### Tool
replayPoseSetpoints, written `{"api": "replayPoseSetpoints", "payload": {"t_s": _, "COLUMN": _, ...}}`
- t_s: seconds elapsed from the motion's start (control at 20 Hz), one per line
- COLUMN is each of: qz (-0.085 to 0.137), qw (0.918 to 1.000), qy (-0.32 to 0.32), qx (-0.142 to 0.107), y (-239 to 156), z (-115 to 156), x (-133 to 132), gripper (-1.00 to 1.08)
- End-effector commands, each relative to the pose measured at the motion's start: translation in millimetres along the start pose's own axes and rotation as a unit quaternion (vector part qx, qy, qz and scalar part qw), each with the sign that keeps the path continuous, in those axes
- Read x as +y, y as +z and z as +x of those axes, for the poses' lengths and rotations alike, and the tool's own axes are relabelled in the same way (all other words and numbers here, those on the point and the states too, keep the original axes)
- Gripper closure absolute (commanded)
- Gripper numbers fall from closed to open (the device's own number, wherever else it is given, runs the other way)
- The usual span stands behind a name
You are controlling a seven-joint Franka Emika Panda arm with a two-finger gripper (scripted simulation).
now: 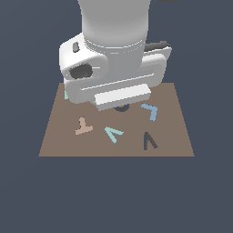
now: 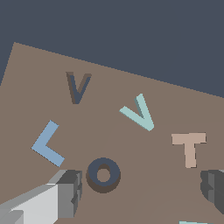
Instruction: Insert a designated object into the corresponding slot on a board.
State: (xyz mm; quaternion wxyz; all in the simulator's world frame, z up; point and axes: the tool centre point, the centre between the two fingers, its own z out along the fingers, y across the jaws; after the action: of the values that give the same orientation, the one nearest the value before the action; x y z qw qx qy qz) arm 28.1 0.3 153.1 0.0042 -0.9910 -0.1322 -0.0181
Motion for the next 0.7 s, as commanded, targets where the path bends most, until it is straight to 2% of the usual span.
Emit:
{"api": "replayPoseSetpoints", "payload": {"t_s": 0.0, "qz": 0.001, "qw": 0.9994, "qy": -0.034, "qx": -0.002, "y": 11.0, "z": 3.0, "x": 4.3, "gripper": -0.92}}
{"api": "replayPoseSetpoints", "payload": {"t_s": 0.25, "qz": 0.002, "qw": 0.9931, "qy": -0.117, "qx": -0.006, "y": 37.5, "z": 12.1, "x": 13.5, "gripper": -0.92}}
{"api": "replayPoseSetpoints", "payload": {"t_s": 0.65, "qz": 0.004, "qw": 0.9726, "qy": -0.232, "qx": -0.013, "y": 74.8, "z": 27.2, "x": 23.3, "gripper": -0.92}}
